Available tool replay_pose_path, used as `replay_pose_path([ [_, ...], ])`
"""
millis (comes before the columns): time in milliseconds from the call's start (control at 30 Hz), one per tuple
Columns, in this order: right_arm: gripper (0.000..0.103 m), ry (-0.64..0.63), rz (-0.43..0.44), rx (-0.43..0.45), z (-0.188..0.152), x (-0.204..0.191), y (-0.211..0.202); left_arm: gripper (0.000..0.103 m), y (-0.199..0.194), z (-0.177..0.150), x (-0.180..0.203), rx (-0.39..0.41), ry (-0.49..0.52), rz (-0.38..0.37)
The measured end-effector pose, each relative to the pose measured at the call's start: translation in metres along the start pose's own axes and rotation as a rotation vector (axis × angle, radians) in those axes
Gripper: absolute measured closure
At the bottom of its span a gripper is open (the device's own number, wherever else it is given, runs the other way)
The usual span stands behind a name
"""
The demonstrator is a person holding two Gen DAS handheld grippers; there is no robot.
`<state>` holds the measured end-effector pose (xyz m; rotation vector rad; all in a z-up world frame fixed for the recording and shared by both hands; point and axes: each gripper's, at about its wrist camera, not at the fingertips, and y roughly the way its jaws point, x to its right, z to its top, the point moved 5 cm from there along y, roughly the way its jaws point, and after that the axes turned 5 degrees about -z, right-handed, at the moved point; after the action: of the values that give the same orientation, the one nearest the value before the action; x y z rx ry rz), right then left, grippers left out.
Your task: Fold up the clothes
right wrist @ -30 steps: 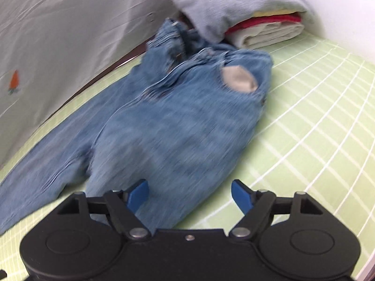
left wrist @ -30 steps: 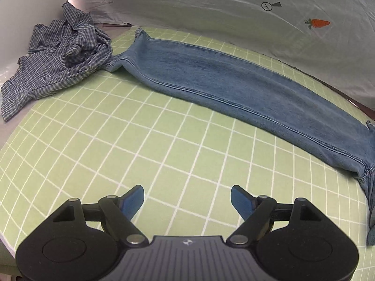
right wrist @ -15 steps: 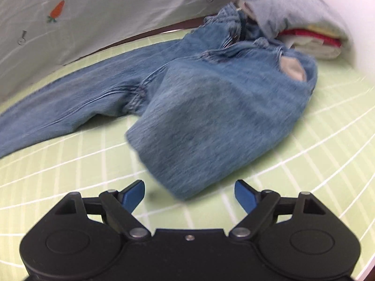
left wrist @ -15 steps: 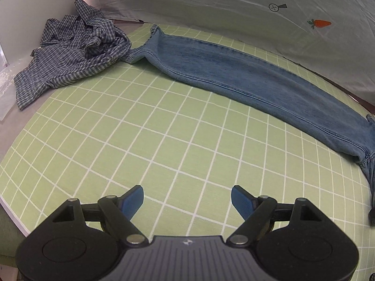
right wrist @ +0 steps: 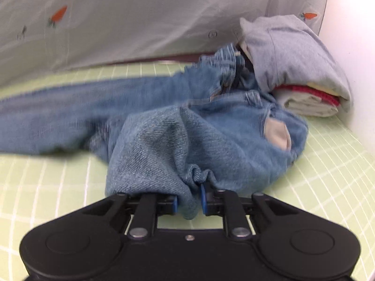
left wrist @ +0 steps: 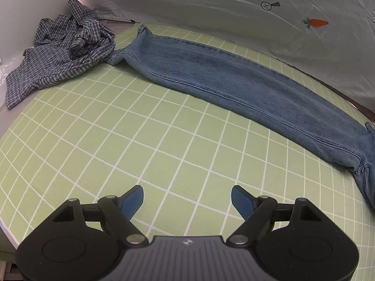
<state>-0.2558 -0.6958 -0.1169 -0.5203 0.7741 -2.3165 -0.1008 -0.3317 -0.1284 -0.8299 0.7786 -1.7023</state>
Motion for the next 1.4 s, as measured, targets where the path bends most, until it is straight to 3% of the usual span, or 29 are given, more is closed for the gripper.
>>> replay_pose_path([
  [200,0.088,-0.028,0.001,0.22,0.11,0.001,0.012,0.02,0.028,0.032,0.017,0.017,0.01,0.018],
  [433,0.09,0.115,0.035,0.381,0.237,-0.01,0.06,0.02,0.073,0.077,0.029,0.002,0.011,0.065],
  [500,0.088,0.09,0.043,0.278,0.231,-0.018,0.091,0.02,0.084,0.082,0.033,-0.012,0.013,0.069],
  [567,0.072,0.056,0.052,0.163,0.221,-0.027,0.122,0.02,0.091,0.083,0.038,-0.023,0.026,0.069],
  [633,0.074,0.022,0.06,0.048,0.211,-0.036,0.152,0.02,0.094,0.081,0.041,-0.032,0.041,0.069],
  [667,0.066,0.005,0.064,-0.01,0.206,-0.04,0.167,0.02,0.094,0.08,0.043,-0.036,0.049,0.069],
  [733,0.048,0.044,0.103,0.021,0.184,-0.027,0.147,0.02,0.096,0.075,0.045,-0.054,0.059,0.066],
  [767,0.045,0.056,0.097,0.03,0.172,-0.018,0.136,0.02,0.097,0.072,0.046,-0.066,0.063,0.063],
  [867,0.044,0.065,0.05,0.038,0.138,0.009,0.109,0.02,0.098,0.066,0.052,-0.088,0.082,0.053],
  [1000,0.043,0.051,-0.033,-0.027,0.097,0.039,0.103,0.02,0.095,0.064,0.061,-0.087,0.113,0.031],
  [1167,0.028,0.351,-0.035,-0.111,0.071,0.089,0.12,0.02,0.086,0.062,0.067,-0.075,0.138,0.027],
  [1233,0.027,0.48,-0.005,-0.114,0.069,0.106,0.127,0.02,0.083,0.061,0.066,-0.074,0.13,0.028],
  [1400,0.028,0.616,-0.016,-0.072,0.071,0.135,0.135,0.02,0.074,0.057,0.061,-0.065,0.108,0.037],
])
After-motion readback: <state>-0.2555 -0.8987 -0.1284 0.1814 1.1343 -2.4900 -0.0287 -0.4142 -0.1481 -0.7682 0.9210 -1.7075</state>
